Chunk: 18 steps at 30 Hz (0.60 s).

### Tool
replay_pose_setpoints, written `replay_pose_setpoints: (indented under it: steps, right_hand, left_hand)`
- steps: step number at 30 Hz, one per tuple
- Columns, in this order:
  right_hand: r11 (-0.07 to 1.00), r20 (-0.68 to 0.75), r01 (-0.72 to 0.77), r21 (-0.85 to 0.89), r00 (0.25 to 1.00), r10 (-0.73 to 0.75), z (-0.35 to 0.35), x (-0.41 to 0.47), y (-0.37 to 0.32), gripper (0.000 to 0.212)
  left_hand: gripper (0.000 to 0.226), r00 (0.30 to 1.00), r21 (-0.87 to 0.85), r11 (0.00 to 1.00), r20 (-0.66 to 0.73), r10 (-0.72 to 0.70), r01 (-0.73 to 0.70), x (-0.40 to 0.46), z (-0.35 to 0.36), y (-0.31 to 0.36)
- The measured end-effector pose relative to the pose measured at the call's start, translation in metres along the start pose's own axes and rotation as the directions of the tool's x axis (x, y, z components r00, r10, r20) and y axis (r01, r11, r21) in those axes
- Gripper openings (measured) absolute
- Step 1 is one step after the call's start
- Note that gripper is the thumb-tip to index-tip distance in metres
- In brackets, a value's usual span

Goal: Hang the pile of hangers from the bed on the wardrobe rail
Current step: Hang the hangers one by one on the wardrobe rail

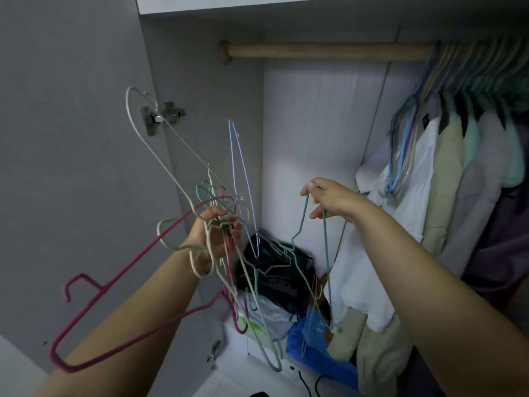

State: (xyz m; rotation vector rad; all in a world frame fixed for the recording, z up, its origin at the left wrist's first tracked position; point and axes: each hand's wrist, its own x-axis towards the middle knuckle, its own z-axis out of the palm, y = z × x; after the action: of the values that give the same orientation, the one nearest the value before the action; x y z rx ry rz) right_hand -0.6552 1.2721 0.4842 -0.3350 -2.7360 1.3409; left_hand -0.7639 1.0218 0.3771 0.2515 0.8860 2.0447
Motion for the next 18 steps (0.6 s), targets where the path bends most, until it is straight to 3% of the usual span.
replay_pose_setpoints:
  steps: [4, 12, 18]
  right_hand:
    - [0.961, -0.129, 0.017, 0.276, 0.991, 0.020, -0.010, -0.001, 0.010, 0.034]
    - [0.870, -0.322, -0.005, 0.494, 0.928, 0.188, -0.007, -0.008, 0.026, 0.037]
    - [0.850, -0.320, -0.087, 0.519, 0.903, 0.287, -0.009, -0.011, 0.038, 0.043]
  left_hand:
    - [0.030, 0.998, 0.083, 0.996, 0.044, -0.035, 0.031, 0.002, 0.006, 0.006]
    - [0.031, 0.989, 0.196, 0.977, 0.100, -0.108, 0.087, 0.013, 0.013, 0.014]
    - [0.032, 0.987, 0.206, 0.972, 0.083, -0.137, 0.118, 0.021, 0.015, 0.014]
